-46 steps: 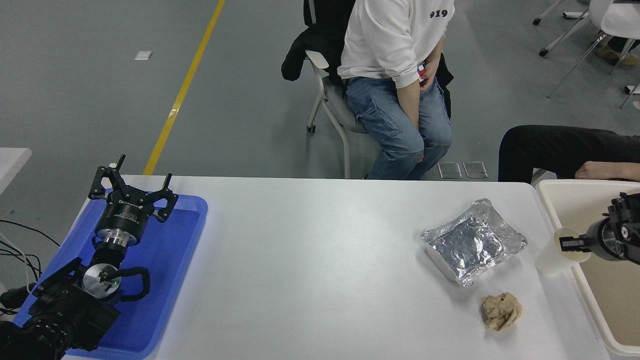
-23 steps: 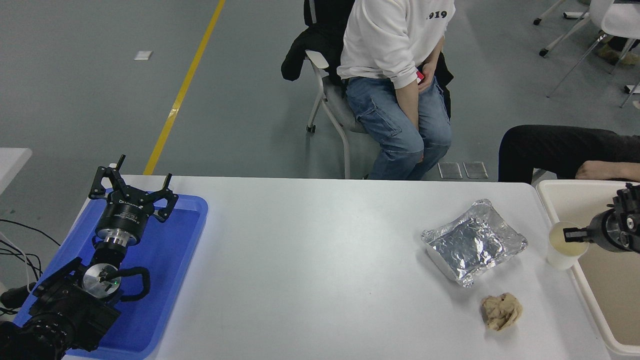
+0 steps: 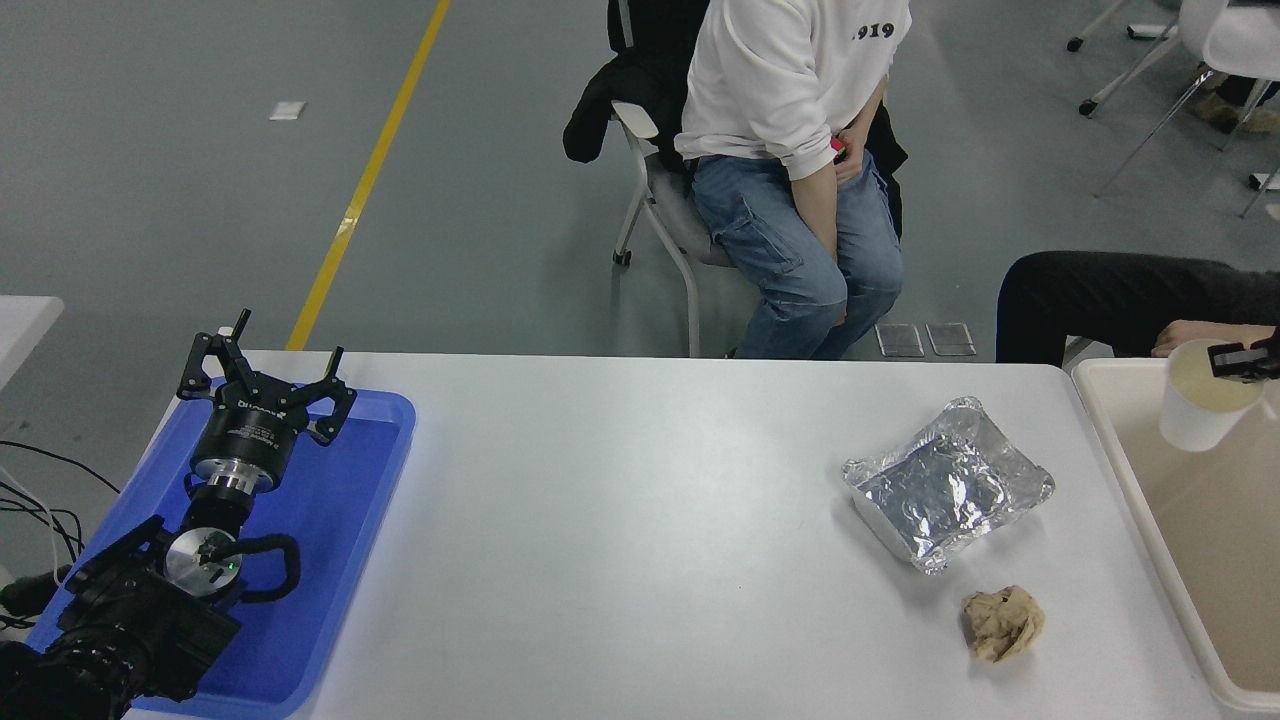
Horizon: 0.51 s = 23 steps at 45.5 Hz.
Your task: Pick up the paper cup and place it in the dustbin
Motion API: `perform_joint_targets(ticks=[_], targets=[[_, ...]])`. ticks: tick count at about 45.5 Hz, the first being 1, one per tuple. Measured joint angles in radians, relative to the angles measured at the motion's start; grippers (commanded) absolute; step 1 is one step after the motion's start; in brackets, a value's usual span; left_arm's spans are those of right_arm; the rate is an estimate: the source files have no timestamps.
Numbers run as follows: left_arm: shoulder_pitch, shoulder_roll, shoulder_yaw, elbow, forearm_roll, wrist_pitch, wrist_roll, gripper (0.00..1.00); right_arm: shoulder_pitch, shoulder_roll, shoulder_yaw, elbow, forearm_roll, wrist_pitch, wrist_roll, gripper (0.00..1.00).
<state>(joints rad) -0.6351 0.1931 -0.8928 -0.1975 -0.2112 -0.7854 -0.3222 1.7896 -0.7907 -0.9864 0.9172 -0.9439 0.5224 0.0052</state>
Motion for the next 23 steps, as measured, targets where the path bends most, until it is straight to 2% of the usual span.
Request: perform_joint_targets(ticks=[23], targets=[[0.000,0.001,0.000,0.000,0.000,0.000,0.000,1.00,0.347,-0.022,-0.162,0.088,-0.008,0.163,-0.003,0.00]])
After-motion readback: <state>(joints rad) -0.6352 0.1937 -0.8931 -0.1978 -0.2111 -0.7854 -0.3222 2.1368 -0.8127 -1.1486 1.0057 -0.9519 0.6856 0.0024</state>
